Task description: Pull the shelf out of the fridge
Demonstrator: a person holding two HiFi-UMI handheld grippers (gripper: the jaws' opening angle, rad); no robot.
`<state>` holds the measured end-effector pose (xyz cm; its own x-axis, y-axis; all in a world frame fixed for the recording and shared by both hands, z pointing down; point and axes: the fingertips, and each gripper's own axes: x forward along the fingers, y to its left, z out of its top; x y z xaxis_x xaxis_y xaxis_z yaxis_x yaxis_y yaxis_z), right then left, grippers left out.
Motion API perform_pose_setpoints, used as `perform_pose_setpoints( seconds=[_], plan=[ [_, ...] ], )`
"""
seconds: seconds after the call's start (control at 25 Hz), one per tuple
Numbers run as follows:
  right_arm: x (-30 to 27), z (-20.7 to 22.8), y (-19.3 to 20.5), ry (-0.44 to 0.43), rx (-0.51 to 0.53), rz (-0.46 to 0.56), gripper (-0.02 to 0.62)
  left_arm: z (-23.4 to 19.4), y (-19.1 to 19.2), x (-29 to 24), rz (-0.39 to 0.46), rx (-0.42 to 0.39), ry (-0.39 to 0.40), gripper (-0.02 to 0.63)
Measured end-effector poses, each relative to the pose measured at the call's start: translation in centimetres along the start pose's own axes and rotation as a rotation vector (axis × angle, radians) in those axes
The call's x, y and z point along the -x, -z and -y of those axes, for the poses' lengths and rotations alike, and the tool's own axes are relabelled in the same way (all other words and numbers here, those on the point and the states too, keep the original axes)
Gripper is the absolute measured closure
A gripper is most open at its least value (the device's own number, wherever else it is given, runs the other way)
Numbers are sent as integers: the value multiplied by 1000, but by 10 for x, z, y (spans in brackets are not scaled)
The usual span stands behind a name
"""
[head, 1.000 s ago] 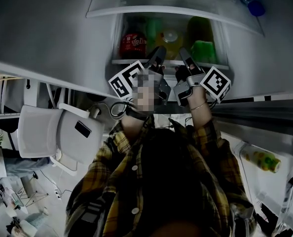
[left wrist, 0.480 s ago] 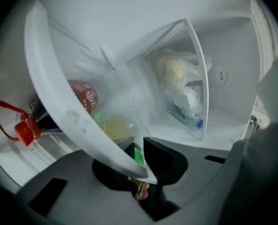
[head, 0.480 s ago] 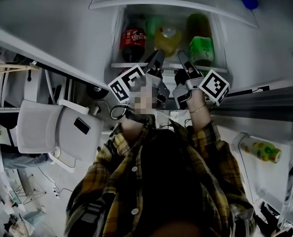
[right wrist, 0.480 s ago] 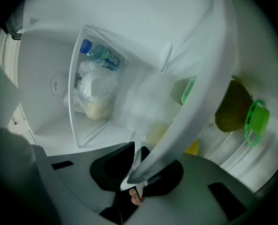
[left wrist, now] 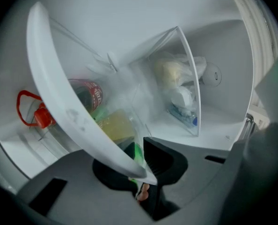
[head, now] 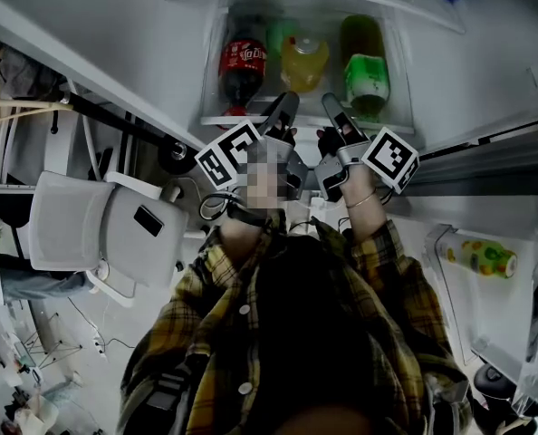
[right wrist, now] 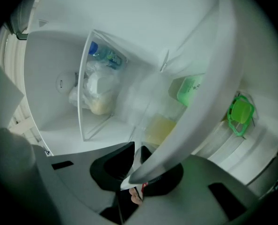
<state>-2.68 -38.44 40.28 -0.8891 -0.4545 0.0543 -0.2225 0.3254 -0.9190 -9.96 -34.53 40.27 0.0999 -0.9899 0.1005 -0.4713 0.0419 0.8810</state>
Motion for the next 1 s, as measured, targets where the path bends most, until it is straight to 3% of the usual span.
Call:
perform_pose_setpoints(
  seconds=[0.24, 0.52, 1.0],
  plan=[
    [1, -9, 0, 13, 17, -17, 531, 7, -3, 5, 4, 14, -3, 537],
    [32, 0, 22, -5, 12, -10, 531, 3, 25, 30, 2, 2, 2, 538],
    [51, -7, 41, -3, 17, -16, 531, 5, 36, 55, 0, -3, 2, 538]
  ],
)
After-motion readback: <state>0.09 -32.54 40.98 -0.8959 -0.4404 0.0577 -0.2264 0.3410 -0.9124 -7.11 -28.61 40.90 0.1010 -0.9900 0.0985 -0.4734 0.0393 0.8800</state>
